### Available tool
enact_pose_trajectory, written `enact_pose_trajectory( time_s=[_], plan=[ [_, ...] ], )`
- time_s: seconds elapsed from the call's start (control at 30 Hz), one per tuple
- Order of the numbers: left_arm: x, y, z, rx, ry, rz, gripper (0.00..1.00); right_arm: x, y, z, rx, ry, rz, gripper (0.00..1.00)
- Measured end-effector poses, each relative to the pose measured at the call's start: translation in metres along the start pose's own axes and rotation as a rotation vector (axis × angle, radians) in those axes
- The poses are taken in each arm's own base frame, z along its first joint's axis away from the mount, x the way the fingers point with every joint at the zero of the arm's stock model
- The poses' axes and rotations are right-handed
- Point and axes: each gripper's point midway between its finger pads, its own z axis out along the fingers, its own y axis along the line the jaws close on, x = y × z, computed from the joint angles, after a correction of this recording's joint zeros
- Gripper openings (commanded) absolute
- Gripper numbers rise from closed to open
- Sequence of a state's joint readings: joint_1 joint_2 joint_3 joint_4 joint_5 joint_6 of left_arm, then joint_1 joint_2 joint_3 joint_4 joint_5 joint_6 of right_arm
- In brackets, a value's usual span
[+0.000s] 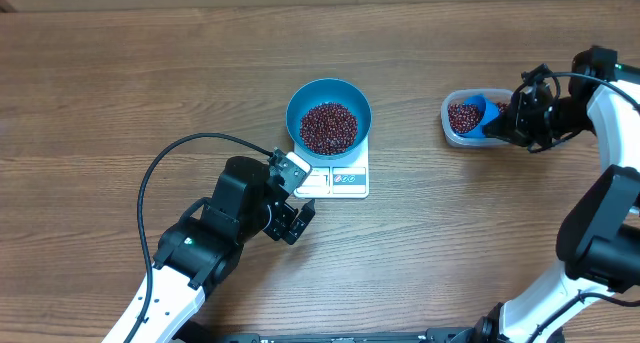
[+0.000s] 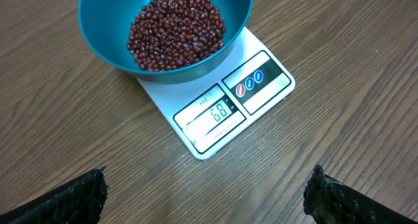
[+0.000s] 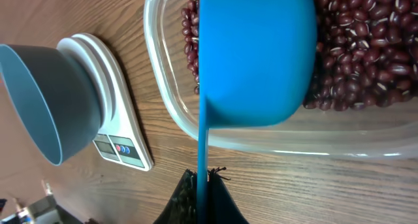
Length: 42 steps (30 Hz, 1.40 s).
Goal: Scoop item into bowl and weigh 150g on scale
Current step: 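Scoop red beans from the tub with the right gripper, then carry the filled blue scoop with the right gripper over the teal bowl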
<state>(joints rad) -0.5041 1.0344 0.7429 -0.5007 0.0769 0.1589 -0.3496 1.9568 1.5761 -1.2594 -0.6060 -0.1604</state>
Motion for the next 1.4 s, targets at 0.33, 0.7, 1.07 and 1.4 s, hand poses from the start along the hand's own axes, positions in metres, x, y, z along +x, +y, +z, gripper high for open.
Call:
enact_pose_trajectory(
  time_s=[0.33, 0.7, 1.07, 1.4],
  plan=[
    [0.0, 0.0, 0.0, 0.0, 0.0, 0.0, 1.0, -0.003, -0.012, -0.018, -0.078, -0.043, 0.044, 0.04],
    [0.0, 0.0, 0.0, 0.0, 0.0, 0.0, 1.0, 0.001, -0.02, -0.046, -0.217, -0.099, 0.06, 0.04],
    [0.0, 0.0, 0.0, 0.0, 0.0, 0.0, 1.0, 0.004, 0.003, -0.061, -0.386, -0.135, 0.013, 0.04],
    [0.0, 0.0, 0.0, 0.0, 0.0, 0.0, 0.99, -0.001, 0.024, -0.07, -0.512, -0.181, -0.022, 0.04]
  ],
)
